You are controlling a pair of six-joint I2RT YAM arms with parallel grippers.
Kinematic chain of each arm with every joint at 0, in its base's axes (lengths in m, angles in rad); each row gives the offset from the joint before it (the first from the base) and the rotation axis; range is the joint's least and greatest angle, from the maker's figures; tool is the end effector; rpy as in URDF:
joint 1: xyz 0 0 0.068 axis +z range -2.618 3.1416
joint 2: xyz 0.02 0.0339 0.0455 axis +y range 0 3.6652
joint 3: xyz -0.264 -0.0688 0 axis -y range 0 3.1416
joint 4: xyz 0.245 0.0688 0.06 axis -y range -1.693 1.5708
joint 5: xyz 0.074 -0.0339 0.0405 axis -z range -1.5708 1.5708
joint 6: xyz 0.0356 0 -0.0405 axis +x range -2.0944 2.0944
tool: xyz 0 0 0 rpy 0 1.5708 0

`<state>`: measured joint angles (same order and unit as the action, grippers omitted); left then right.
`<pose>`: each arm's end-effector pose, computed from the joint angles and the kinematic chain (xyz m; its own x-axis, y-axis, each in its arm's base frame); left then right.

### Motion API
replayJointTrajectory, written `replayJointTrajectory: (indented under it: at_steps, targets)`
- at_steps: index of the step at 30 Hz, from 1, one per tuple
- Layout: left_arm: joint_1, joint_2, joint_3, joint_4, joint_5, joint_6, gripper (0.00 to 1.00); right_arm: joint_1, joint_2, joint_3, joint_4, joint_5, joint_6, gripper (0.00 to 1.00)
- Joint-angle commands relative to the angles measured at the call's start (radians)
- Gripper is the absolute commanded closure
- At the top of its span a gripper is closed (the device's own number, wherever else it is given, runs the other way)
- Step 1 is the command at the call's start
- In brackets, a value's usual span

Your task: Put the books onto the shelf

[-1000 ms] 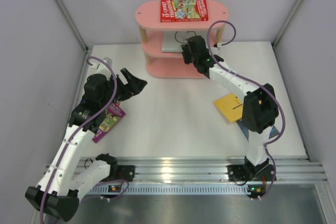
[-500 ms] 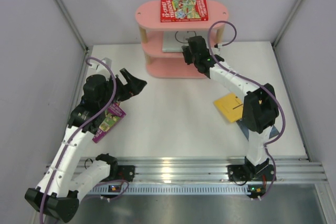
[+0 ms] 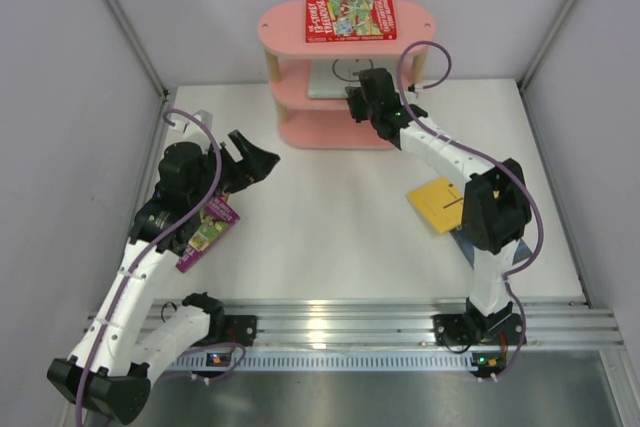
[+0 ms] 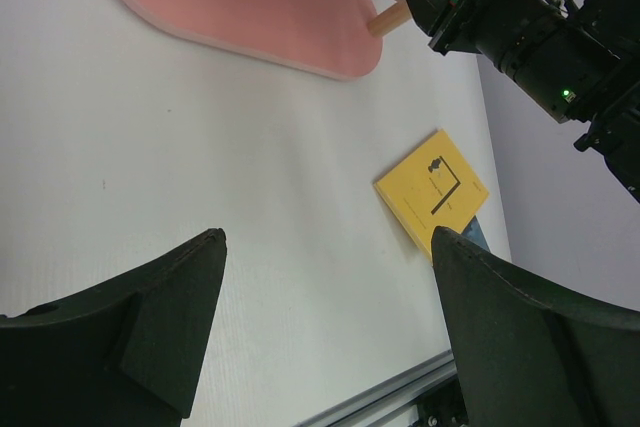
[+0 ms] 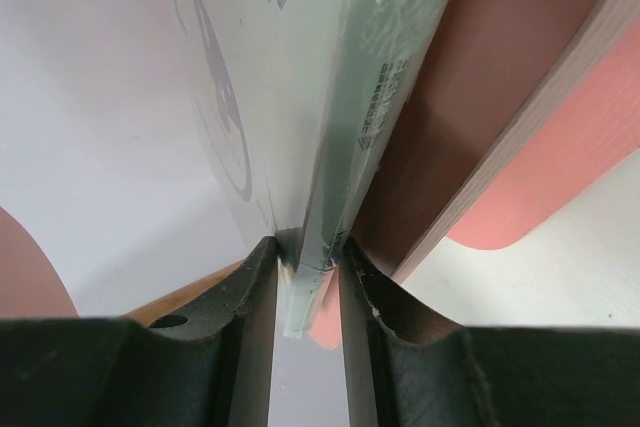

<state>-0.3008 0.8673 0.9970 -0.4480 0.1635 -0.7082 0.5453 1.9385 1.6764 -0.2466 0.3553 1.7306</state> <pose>0.1779 -0.0613 0.3719 -0.5132 -0.5128 -0.6882 0.1398 0.7413 -0.6565 0.4004 0.2284 0.3020 -0.1574 0.9871 -0.0283 0.4471 0.0968 0.8892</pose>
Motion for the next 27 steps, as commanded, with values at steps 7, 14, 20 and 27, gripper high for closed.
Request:
replayJointTrajectory:
  at_steps: [7,14,20,27]
  targets:
    - [0.003,-0.007,0.031,0.005,-0.015,0.013,0.12,-0.007,-0.003,0.013,0.067,0.013,0.015,0.80]
    - [0.005,-0.005,0.037,-0.001,-0.022,0.021,0.12,-0.005,0.025,0.034,0.061,-0.009,0.024,0.73]
    - [0.003,-0.008,0.034,-0.008,-0.024,0.024,0.12,-0.005,0.004,0.036,0.037,-0.007,0.014,0.60]
    - [0.005,-0.013,0.028,-0.001,-0.024,0.016,0.12,-0.011,-0.015,0.040,0.013,-0.009,-0.002,0.54]
